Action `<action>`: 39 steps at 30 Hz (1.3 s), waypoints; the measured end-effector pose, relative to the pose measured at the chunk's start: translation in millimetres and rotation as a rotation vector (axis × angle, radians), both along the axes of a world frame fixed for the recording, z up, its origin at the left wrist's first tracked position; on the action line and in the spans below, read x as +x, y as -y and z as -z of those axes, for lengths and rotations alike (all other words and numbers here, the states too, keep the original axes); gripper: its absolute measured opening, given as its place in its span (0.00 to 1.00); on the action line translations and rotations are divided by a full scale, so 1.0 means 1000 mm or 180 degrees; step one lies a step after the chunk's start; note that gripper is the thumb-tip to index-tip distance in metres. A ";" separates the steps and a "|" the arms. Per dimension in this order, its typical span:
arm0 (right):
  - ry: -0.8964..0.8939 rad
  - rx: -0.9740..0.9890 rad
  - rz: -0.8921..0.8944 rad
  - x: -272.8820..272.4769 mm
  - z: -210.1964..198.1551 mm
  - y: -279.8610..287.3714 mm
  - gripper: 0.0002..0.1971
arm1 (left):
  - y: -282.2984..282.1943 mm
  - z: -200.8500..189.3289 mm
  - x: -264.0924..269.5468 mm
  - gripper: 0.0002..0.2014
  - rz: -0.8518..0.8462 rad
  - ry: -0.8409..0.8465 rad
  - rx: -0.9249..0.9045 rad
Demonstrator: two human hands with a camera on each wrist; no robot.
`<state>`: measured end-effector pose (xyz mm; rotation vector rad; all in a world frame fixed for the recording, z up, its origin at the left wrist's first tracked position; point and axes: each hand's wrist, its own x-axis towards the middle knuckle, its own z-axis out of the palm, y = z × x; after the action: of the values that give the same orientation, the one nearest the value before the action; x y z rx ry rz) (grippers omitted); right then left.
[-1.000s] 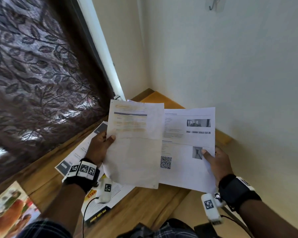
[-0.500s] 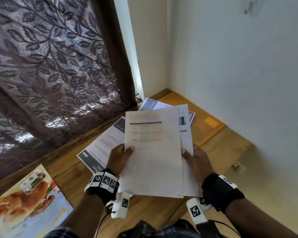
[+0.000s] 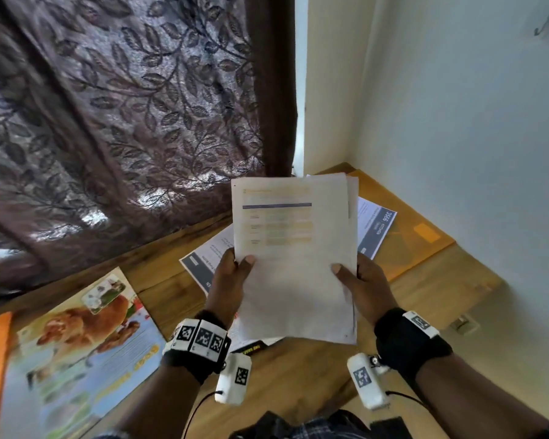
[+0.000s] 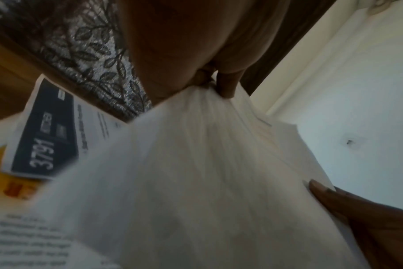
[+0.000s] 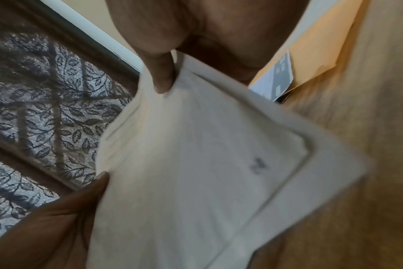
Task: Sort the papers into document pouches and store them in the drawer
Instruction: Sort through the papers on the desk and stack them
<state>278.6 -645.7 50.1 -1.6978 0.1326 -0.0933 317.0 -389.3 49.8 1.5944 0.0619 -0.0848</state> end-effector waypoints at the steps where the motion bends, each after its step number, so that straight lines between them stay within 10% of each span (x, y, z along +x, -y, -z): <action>1: 0.0038 -0.0014 0.0019 0.002 -0.002 -0.003 0.09 | -0.004 -0.004 -0.003 0.14 0.0018 0.0082 -0.0082; 20: -0.0103 0.0558 -0.0160 -0.009 -0.015 -0.028 0.12 | -0.029 -0.006 -0.039 0.27 0.0199 0.0402 -0.0542; 26: -0.0203 0.0818 -0.0253 -0.018 -0.004 -0.024 0.33 | -0.023 0.002 -0.040 0.29 0.0374 0.0239 -0.0603; 39: -0.0002 0.0686 -0.0303 -0.033 -0.013 -0.029 0.22 | -0.015 0.007 -0.051 0.19 0.0531 0.0432 -0.0287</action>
<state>245.4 -617.0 63.1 -1.4864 0.0597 -0.0070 266.2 -374.5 43.3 1.5091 -0.1785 -0.1076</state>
